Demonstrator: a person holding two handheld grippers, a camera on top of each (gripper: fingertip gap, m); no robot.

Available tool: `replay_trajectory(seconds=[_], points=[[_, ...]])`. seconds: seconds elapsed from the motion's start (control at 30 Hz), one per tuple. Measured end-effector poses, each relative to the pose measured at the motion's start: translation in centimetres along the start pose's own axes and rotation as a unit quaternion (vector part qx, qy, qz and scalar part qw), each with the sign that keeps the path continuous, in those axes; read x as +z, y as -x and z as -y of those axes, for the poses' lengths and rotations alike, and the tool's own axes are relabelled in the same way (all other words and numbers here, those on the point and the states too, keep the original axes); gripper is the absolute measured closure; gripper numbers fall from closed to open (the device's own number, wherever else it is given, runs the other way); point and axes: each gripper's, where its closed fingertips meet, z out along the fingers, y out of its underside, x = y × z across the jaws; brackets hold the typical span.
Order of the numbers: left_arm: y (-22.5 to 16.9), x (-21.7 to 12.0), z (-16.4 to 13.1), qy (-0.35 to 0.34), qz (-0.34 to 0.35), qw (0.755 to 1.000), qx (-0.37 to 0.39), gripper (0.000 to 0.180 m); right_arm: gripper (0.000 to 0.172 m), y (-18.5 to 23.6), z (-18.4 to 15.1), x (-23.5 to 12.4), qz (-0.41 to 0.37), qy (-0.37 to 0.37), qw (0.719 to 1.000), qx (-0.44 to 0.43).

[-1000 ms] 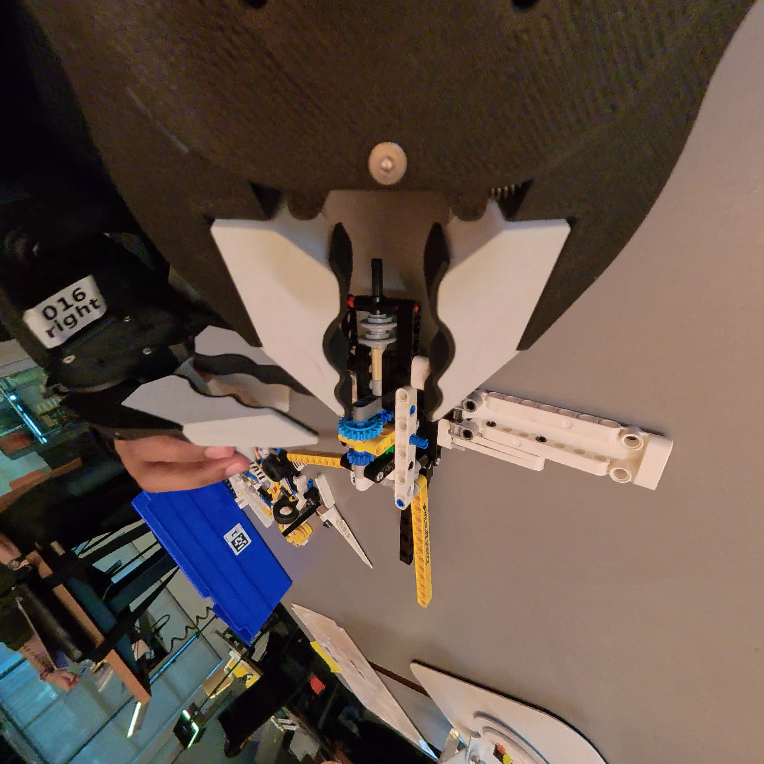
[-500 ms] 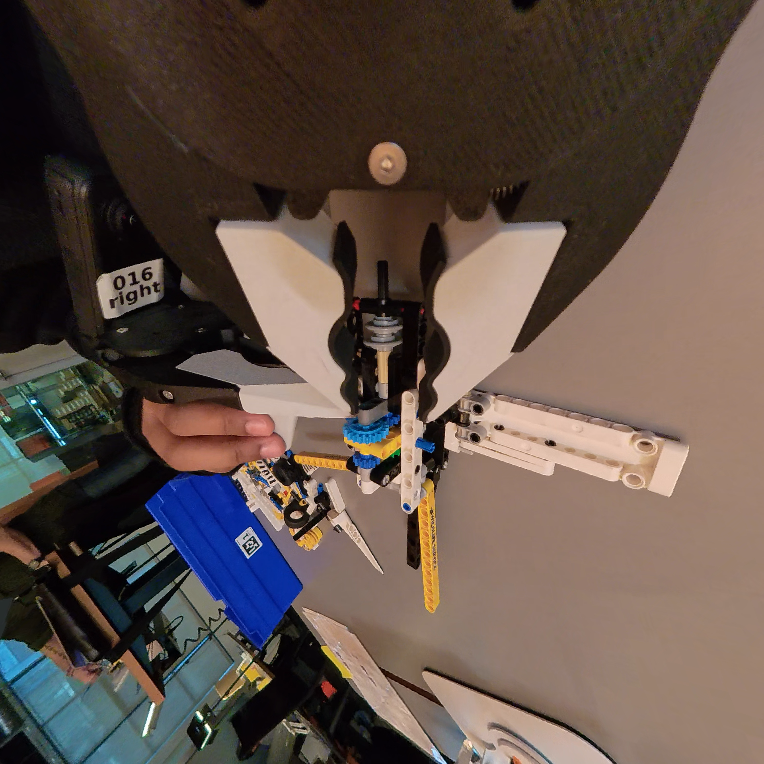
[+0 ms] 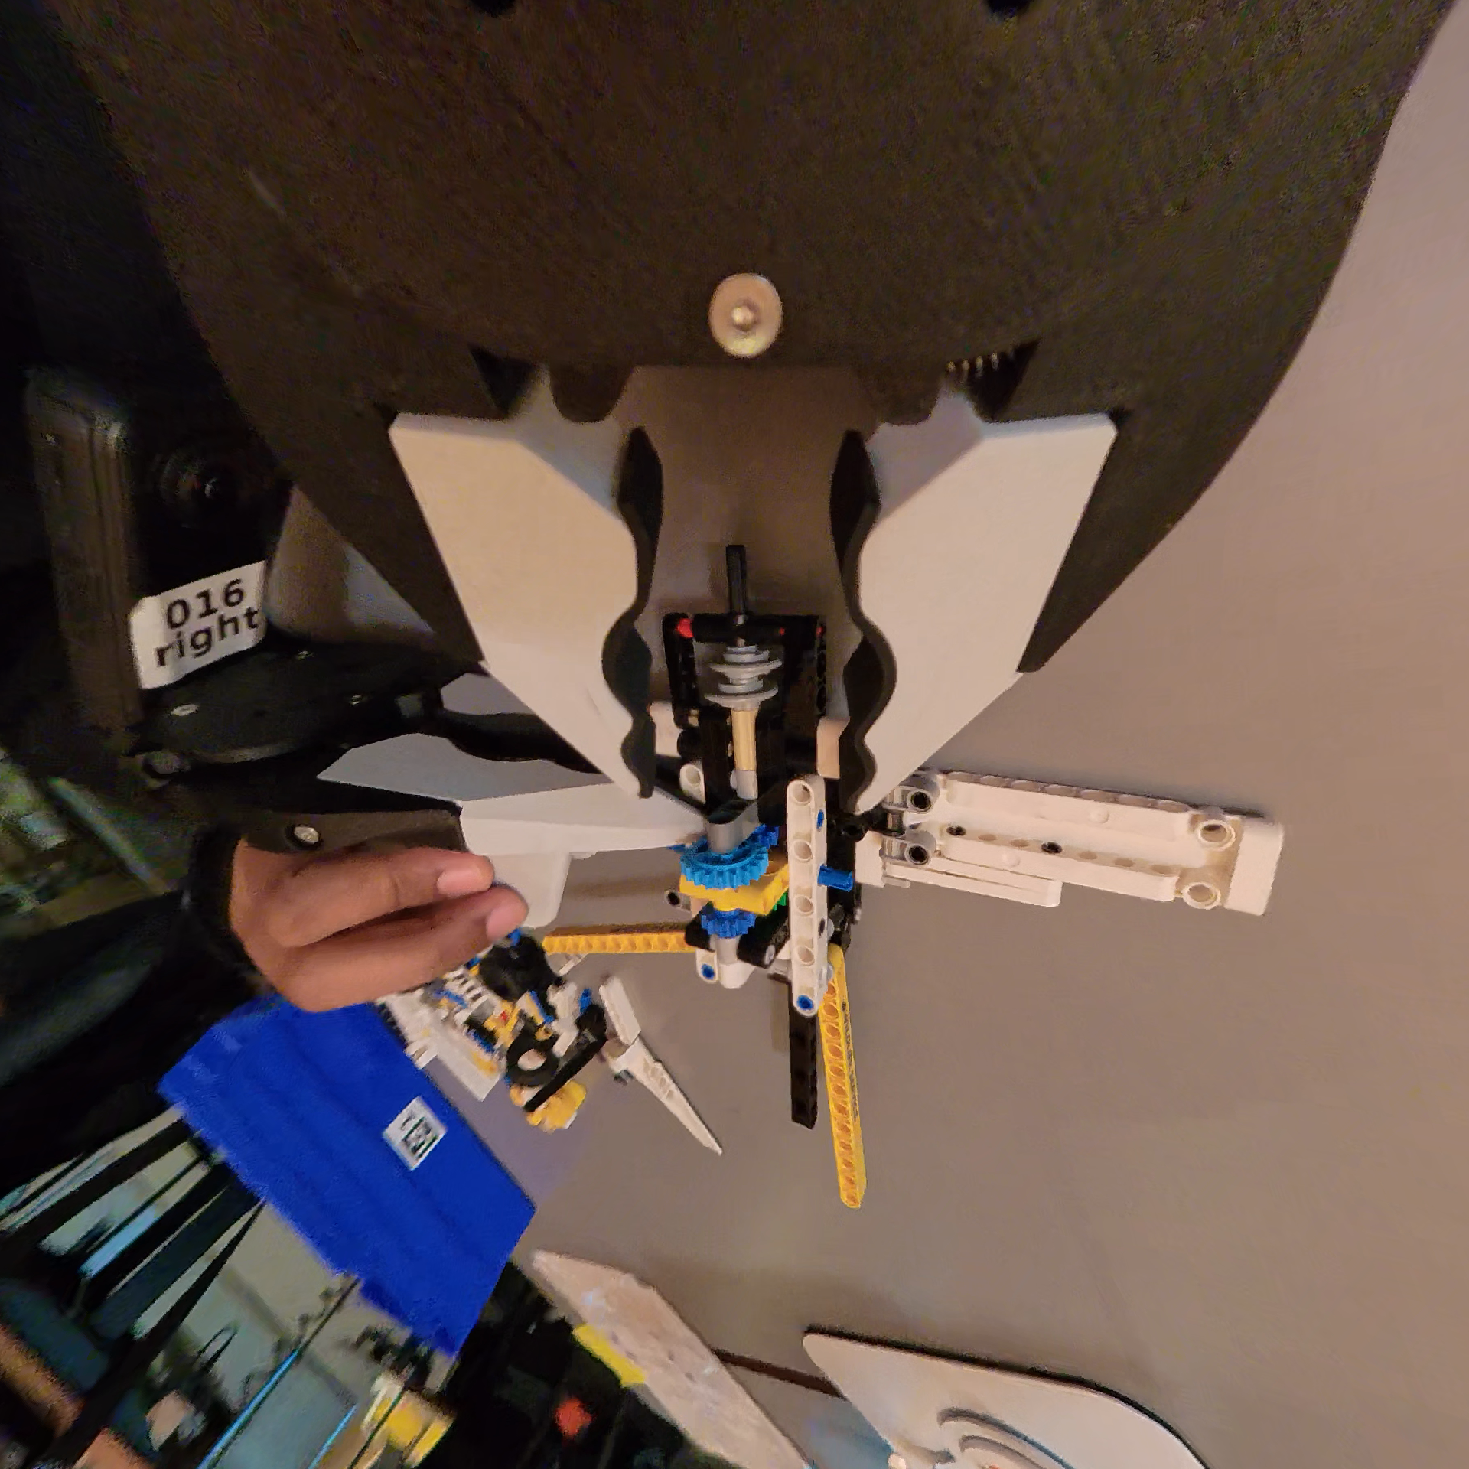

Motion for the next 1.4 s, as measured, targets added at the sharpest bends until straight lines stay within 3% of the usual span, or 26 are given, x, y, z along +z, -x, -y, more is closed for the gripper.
replay_trajectory(seconds=[0.13, 0.33, 0.43, 0.6, 0.87, 1.13, 1.2, 1.4], points=[[0.6, -0.6, -0.2, 0.037, 0.08, 0.994, 0.064, 0.122, 0.163, -0.1, 0.0, 0.0, 0.0, 0.001, 1.0, -0.001], [1.2, 0.3, -2.1, 0.103, 0.144, 0.973, 0.145, 0.097, 0.163, -0.1, -0.3, 0.2, 0.002, 0.006, 1.0, 0.007], [1.8, 0.9, -2.5, 0.105, 0.168, 0.965, 0.172, 0.097, 0.163, -0.1, -0.2, 0.2, 0.001, 0.007, 1.0, 0.002], [1.2, 1.0, -2.1, 0.081, 0.137, 0.969, 0.189, 0.111, 0.164, -0.1, 0.2, 0.1, -0.005, -0.005, 1.0, -0.005], [1.5, 1.0, -2.1, 0.083, 0.157, 0.962, 0.209, 0.112, 0.164, -0.1, 0.4, 0.0, -0.014, -0.013, 1.0, -0.024], [1.8, 1.1, -1.8, 0.074, 0.185, 0.96, 0.195, 0.113, 0.164, -0.2, 0.0, 0.1, -0.009, 0.016, 1.0, -0.021], [2.3, 0.8, -1.4, 0.064, 0.196, 0.96, 0.191, 0.122, 0.165, -0.2, -0.1, 0.0, -0.007, 0.019, 1.0, -0.017], [2.0, 1.1, -1.9, 0.077, 0.181, 0.963, 0.186, 0.122, 0.166, -0.1, -0.1, -0.6, 0.003, 0.015, 1.0, 0.001]])
